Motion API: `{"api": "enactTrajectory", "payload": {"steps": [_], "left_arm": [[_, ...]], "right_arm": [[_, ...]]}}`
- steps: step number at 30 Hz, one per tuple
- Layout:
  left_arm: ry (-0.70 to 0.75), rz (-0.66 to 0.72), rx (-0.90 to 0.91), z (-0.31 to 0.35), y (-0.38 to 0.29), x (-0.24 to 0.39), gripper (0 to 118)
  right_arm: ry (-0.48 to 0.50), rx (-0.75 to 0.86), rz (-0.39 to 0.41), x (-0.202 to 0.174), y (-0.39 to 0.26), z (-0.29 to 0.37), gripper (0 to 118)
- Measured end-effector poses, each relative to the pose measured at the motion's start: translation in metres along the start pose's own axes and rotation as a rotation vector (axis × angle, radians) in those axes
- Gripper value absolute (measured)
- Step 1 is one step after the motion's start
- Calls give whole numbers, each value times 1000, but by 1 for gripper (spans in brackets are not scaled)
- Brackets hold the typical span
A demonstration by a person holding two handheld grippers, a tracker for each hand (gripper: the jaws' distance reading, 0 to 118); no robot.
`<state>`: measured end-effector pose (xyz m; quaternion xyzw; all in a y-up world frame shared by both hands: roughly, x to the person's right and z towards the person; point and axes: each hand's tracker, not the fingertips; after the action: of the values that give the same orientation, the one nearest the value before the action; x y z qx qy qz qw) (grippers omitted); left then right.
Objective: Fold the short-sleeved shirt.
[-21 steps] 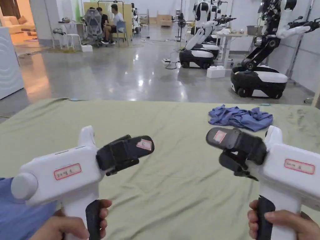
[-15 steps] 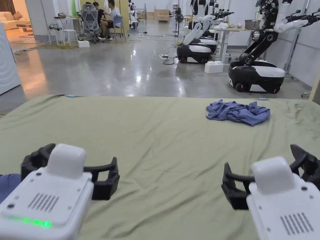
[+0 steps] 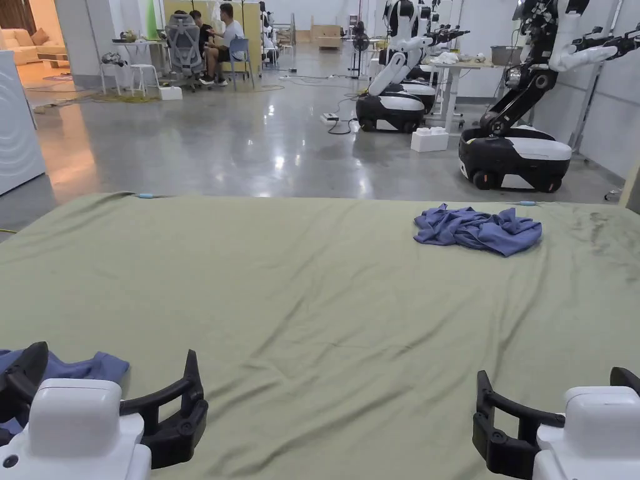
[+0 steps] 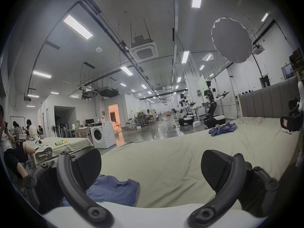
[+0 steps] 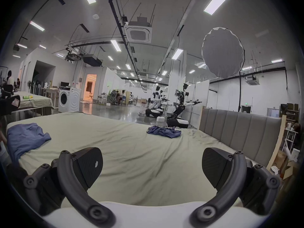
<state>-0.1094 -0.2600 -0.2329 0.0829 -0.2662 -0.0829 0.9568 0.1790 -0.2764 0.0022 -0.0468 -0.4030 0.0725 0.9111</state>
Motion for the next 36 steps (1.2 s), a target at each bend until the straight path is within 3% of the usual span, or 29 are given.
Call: {"api": "enactTrajectory", "payload": {"steps": [5, 7, 16, 21, 34, 36], "left_arm": [[3, 35, -28, 2, 0, -4, 118], [-61, 52, -54, 4, 0, -6, 118], [-1, 75, -40, 4, 4, -7, 118], [-9, 115, -53, 2, 4, -10, 118], [-3, 54, -61, 2, 4, -9, 118], [-85, 83, -66, 2, 5, -13, 118]], "right_arm": [[-14, -13, 5, 1, 3, 3, 118], [-7, -15, -22, 3, 5, 3, 118], [3, -13, -76, 4, 7, 3, 118], [-4, -16, -76, 3, 8, 2, 118], [-93, 34, -56, 6, 10, 7, 118], [-92, 18, -56, 7, 14, 8, 118]]}}
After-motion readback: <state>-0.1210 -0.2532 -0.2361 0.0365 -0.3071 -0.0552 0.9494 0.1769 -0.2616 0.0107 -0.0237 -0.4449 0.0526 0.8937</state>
